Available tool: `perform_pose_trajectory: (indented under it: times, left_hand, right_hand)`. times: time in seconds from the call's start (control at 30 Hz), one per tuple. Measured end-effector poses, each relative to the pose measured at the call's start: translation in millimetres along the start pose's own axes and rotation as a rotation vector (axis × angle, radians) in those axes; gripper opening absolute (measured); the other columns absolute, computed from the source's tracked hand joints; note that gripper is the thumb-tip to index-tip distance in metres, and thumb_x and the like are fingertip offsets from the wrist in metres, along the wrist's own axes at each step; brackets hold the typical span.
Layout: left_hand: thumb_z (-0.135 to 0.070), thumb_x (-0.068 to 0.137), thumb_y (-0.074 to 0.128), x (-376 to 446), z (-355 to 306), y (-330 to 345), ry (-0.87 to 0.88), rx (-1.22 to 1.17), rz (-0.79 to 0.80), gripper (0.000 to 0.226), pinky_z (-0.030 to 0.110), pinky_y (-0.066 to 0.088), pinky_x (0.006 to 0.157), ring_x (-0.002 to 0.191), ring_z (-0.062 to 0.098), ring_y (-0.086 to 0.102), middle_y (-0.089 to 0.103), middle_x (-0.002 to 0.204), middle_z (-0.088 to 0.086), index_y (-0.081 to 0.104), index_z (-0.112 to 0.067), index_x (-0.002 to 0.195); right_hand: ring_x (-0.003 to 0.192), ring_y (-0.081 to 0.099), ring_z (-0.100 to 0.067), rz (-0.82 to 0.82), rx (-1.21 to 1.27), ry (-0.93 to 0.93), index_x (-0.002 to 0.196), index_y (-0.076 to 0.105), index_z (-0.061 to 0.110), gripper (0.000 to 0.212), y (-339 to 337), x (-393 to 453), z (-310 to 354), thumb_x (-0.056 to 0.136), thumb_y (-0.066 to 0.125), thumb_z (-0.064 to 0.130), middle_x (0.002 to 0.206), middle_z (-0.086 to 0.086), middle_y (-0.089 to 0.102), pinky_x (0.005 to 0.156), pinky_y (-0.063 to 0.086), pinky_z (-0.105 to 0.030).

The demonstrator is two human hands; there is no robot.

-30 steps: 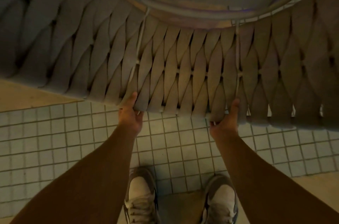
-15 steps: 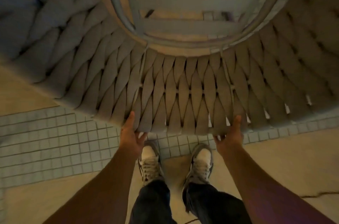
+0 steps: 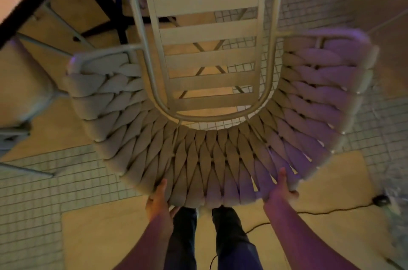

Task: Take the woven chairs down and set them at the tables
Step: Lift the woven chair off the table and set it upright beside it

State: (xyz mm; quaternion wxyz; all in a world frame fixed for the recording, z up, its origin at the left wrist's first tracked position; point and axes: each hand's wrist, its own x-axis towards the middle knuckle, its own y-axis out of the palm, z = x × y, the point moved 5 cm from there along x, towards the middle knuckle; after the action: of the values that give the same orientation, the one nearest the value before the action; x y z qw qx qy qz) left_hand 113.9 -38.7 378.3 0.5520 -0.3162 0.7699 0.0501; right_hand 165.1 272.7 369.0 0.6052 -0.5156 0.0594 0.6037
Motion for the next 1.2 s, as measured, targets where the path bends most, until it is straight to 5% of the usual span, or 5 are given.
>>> perform_pose_trajectory:
  times: [0.2, 0.37, 0.5, 1.0, 1.2]
  left_hand:
    - [-0.038, 0.079, 0.071, -26.6, -53.5, 25.1, 0.194, 0.007, -0.03, 0.037, 0.03, 0.056, 0.058, 0.079, 0.017, 0.064, 0.064, 0.09, 0.001, 0.058, -0.016, 0.106]
    - [-0.036, 0.073, 0.071, -28.4, -113.1, 67.9, 0.268, -0.035, -0.042, 0.042, 0.047, 0.056, 0.087, 0.091, 0.025, 0.067, 0.067, 0.102, 0.005, 0.057, -0.019, 0.109]
    - [-0.027, 0.068, 0.073, -24.8, -168.4, 103.3, 0.342, -0.094, -0.021, 0.054, 0.048, 0.055, 0.092, 0.1, 0.026, 0.068, 0.069, 0.114, 0.007, 0.061, -0.015, 0.119]
    - [-0.023, 0.066, 0.072, -42.2, -187.8, 135.9, 0.345, -0.124, -0.138, 0.04, 0.042, 0.056, 0.078, 0.082, 0.026, 0.063, 0.064, 0.094, 0.009, 0.055, -0.017, 0.102]
    - [-0.024, 0.07, 0.07, -53.4, -180.9, 136.3, 0.3, -0.064, -0.195, 0.038, 0.037, 0.05, 0.069, 0.081, 0.029, 0.063, 0.065, 0.091, 0.012, 0.06, -0.007, 0.103]
  right_hand:
    - [0.096, 0.058, -0.033, 0.054, 0.123, -0.054, 0.126, 0.045, 0.016, 0.076, 23.9, -35.3, 57.4, 0.068, 0.069, 0.061, 0.114, -0.011, 0.057, 0.081, 0.044, -0.042]
    - [0.118, 0.058, -0.029, 0.4, 0.105, -0.089, 0.138, 0.043, 0.024, 0.08, 80.2, -44.1, 100.8, 0.071, 0.055, 0.067, 0.135, -0.006, 0.056, 0.098, 0.048, -0.05]
    - [0.083, 0.071, -0.028, 0.262, 0.261, -0.202, 0.11, 0.065, 0.021, 0.065, 102.7, -59.6, 155.3, 0.052, 0.07, 0.049, 0.097, -0.005, 0.073, 0.072, 0.059, -0.049]
    - [0.075, 0.068, -0.028, 0.247, 0.182, -0.256, 0.101, 0.069, 0.02, 0.048, 109.4, -78.1, 218.8, 0.058, 0.073, 0.041, 0.089, -0.005, 0.072, 0.067, 0.055, -0.039]
    - [0.08, 0.07, -0.036, 0.216, 0.057, -0.231, 0.094, 0.071, 0.014, 0.054, 107.4, -68.2, 223.6, 0.051, 0.069, 0.048, 0.09, -0.011, 0.073, 0.076, 0.057, -0.056]
